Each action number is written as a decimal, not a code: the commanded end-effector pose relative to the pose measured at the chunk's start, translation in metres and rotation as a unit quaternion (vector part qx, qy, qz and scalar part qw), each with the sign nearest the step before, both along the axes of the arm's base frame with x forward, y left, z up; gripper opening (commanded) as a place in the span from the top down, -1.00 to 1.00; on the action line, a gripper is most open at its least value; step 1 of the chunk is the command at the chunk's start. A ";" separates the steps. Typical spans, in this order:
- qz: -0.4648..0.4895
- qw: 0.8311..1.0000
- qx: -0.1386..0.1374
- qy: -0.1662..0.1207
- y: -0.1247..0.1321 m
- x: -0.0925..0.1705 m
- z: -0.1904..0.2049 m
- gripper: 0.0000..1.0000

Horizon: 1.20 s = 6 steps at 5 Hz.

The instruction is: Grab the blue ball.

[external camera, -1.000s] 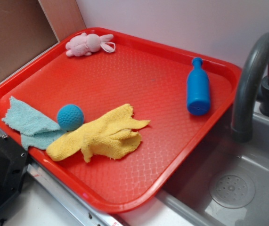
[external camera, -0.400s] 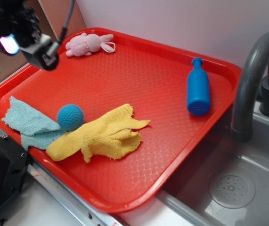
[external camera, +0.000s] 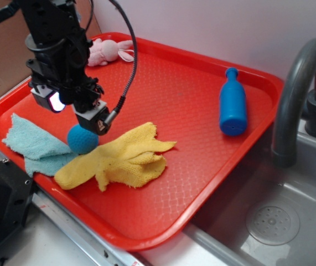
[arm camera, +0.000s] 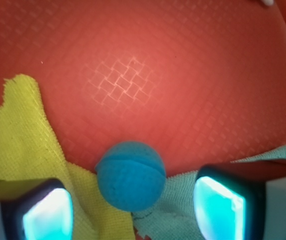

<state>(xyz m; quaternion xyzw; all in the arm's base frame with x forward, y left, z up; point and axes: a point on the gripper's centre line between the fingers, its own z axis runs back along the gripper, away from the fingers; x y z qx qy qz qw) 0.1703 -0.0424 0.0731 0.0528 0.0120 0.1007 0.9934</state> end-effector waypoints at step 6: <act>0.019 0.999 -0.035 -0.009 0.032 0.016 0.030 1.00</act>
